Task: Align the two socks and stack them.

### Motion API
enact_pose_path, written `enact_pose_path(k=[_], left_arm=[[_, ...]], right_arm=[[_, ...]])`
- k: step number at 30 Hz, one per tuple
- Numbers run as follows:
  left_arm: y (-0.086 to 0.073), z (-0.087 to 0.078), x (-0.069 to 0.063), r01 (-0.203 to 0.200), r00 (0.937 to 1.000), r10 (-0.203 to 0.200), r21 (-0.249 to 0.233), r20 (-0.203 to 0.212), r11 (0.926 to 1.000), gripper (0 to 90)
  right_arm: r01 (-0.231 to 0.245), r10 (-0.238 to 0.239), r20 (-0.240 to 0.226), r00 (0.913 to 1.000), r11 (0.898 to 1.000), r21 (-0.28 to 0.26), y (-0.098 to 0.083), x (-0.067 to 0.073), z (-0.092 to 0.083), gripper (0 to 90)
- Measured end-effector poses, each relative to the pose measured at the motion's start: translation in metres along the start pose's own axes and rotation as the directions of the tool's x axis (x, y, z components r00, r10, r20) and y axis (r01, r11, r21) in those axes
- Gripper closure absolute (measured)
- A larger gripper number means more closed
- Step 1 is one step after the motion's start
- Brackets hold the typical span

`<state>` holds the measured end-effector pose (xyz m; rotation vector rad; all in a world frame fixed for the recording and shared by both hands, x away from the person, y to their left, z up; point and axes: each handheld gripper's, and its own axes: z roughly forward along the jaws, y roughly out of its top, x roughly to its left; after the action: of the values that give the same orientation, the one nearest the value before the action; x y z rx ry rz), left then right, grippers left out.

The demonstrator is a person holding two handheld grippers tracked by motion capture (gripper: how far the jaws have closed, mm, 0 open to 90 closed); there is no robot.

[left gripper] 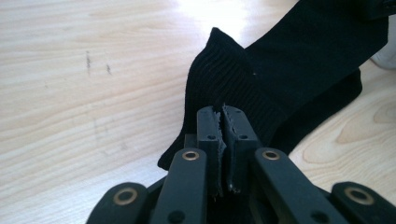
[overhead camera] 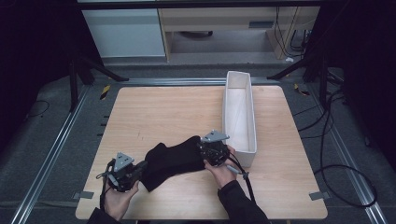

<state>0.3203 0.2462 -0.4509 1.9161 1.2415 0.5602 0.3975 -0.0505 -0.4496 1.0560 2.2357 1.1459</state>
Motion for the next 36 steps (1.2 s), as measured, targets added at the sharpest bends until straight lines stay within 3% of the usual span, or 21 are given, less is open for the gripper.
enact_pose_path(k=[7,16,24,26,30,33,36], left_arm=[[-0.007,0.009,-0.003,0.01,0.9996,-0.012,0.052,0.025,0.9986,85.7],[-0.011,0.01,-0.007,0.023,0.9982,-0.027,0.073,0.053,0.9971,85.5],[-0.018,0.012,-0.007,0.014,0.9987,-0.02,0.119,0.047,0.9928,81.3],[-0.018,0.011,-0.005,0.022,0.9976,-0.029,0.107,0.062,0.994,75.6],[-0.015,0.004,-0.002,0.021,0.9983,-0.025,0.071,0.053,0.9973,69.9],[-0.013,0.0,0.005,0.019,0.9991,-0.021,0.044,0.036,0.9988,67.6],[-0.013,0.003,0.014,0.006,0.999,-0.008,0.033,0.044,0.9994,64.4]], right_arm=[[0.013,-0.013,0.008,0.9999,1.0,0.029,-0.006,0.003,0.002,83.4],[0.011,-0.012,0.02,0.9997,0.999,0.042,-0.011,0.002,-0.002,83.0],[0.026,-0.029,0.038,0.9988,0.996,0.085,-0.021,0.006,0.003,78.9],[0.029,-0.033,0.05,0.9982,0.997,0.069,-0.022,0.006,0.004,72.0],[0.032,-0.034,0.073,0.9967,0.999,0.022,-0.018,0.005,-0.001,66.5],[0.033,-0.033,0.075,0.9967,0.999,0.007,-0.016,0.004,-0.003,65.9],[0.039,-0.038,0.054,0.9978,0.999,-0.001,-0.016,0.006,-0.003,65.8]])
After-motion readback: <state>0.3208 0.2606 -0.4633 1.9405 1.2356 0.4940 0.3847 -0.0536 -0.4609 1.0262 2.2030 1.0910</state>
